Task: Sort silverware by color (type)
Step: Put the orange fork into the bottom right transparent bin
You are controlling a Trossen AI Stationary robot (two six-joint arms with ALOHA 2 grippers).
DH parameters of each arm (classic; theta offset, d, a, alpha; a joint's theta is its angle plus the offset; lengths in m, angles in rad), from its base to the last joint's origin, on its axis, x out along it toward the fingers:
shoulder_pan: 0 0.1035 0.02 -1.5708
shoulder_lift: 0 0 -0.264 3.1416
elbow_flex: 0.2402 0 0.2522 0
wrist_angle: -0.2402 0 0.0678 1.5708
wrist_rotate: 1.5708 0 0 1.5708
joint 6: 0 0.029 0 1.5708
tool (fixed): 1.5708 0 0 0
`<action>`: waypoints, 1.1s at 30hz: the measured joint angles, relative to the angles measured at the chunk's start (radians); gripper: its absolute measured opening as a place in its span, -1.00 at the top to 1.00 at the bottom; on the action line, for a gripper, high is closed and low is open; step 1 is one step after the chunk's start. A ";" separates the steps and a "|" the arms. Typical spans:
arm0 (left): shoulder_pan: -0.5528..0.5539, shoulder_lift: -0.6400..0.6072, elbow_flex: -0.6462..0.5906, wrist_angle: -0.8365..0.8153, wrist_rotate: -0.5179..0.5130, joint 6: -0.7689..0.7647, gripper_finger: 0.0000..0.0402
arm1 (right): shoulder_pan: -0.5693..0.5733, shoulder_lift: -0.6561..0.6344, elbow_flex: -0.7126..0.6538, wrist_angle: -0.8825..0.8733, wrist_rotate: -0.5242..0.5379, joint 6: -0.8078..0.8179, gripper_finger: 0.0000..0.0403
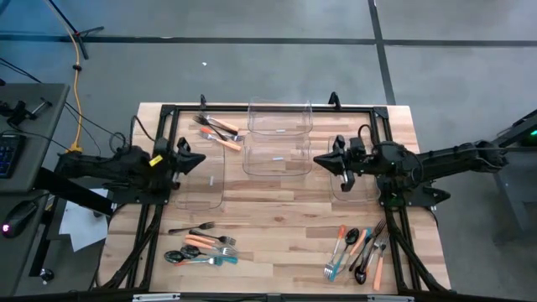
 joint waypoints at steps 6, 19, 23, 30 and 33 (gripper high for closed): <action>0.000 0.182 0.262 -0.193 -0.012 0.125 1.00 | 0.000 0.000 0.000 0.094 0.000 -0.021 1.00; 0.001 0.297 0.399 -0.166 -0.015 0.143 1.00 | 0.000 0.000 0.000 0.114 0.000 -0.094 1.00; 0.001 0.300 0.399 -0.168 -0.015 0.143 1.00 | 0.000 0.000 0.000 0.114 0.000 -0.094 1.00; 0.001 0.314 0.399 -0.168 -0.014 0.062 0.98 | 0.000 0.000 0.000 0.114 0.000 -0.092 1.00; 0.002 0.329 0.399 -0.167 0.034 0.015 0.87 | 0.000 0.000 0.000 0.114 0.000 -0.089 1.00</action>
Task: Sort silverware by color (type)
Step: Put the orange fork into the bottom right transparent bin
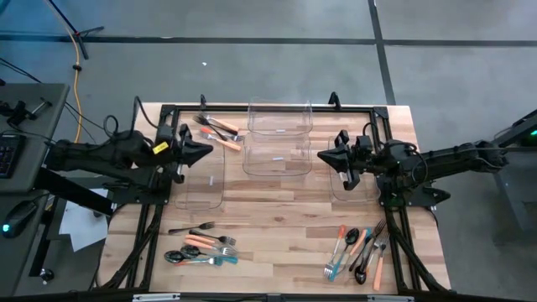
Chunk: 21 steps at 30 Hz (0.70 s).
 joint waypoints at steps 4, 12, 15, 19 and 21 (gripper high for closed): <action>0.000 0.029 0.050 -0.053 0.075 -0.054 0.63 | 0.000 0.000 0.000 0.000 0.000 0.000 1.00; -0.005 0.105 0.205 -0.168 0.156 0.030 0.08 | 0.000 0.000 0.000 0.001 0.000 0.000 1.00; -0.005 0.109 0.213 -0.158 0.156 0.030 -0.01 | 0.000 0.000 0.000 0.002 0.000 0.027 1.00; -0.005 0.123 0.213 -0.114 0.144 0.002 -0.03 | 0.000 0.000 0.000 0.002 0.000 0.054 1.00; -0.005 0.129 0.214 -0.132 0.144 -0.045 -0.03 | 0.000 0.000 0.000 0.002 0.000 0.053 1.00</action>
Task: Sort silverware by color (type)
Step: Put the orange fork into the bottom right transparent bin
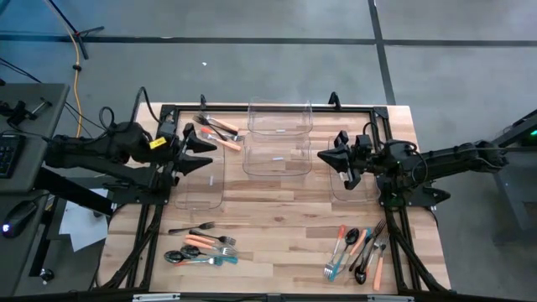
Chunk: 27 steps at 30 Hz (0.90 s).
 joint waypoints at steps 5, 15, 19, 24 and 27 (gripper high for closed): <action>-0.040 0.067 0.072 -0.262 0.037 -0.077 -0.03 | 0.000 0.000 0.000 0.000 0.000 0.000 1.00; -0.354 0.378 0.344 -0.863 0.045 -0.165 -0.03 | 0.000 0.000 0.000 -0.002 0.000 -0.001 1.00; -0.497 0.470 0.345 -0.912 0.043 -0.241 -0.03 | 0.000 0.000 0.000 -0.019 0.000 -0.001 1.00; -0.682 0.599 0.309 -0.892 0.026 -0.298 -0.03 | 0.000 0.000 0.000 -0.063 0.000 -0.001 1.00; -0.769 0.694 0.285 -0.852 -0.002 -0.351 -0.03 | 0.000 0.000 0.000 -0.098 0.000 -0.001 1.00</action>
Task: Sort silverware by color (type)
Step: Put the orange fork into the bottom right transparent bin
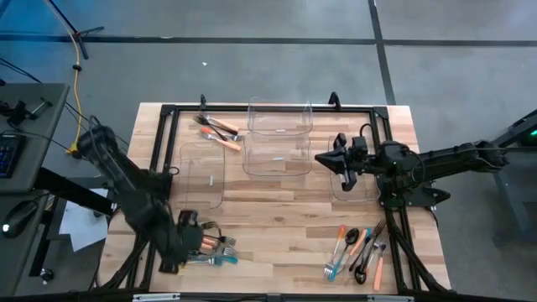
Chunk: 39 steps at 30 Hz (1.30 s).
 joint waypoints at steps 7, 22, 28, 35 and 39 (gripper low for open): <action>-0.121 0.226 -0.005 0.082 -0.048 -0.107 -0.03 | 0.000 0.000 0.000 -0.061 0.000 0.000 1.00; -0.188 0.398 -0.005 0.083 -0.043 -0.415 -0.03 | 0.000 0.000 0.000 -0.129 0.000 -0.007 1.00; -0.203 0.398 -0.005 0.108 -0.062 -0.418 -0.03 | 0.000 0.000 0.000 -0.132 0.000 -0.007 1.00; -0.207 0.398 -0.058 0.170 -0.052 -0.481 -0.02 | 0.000 0.000 0.000 -0.149 0.000 -0.007 1.00; -0.207 0.394 -0.071 0.204 -0.039 -0.488 0.03 | 0.000 0.000 0.000 -0.176 0.000 -0.002 1.00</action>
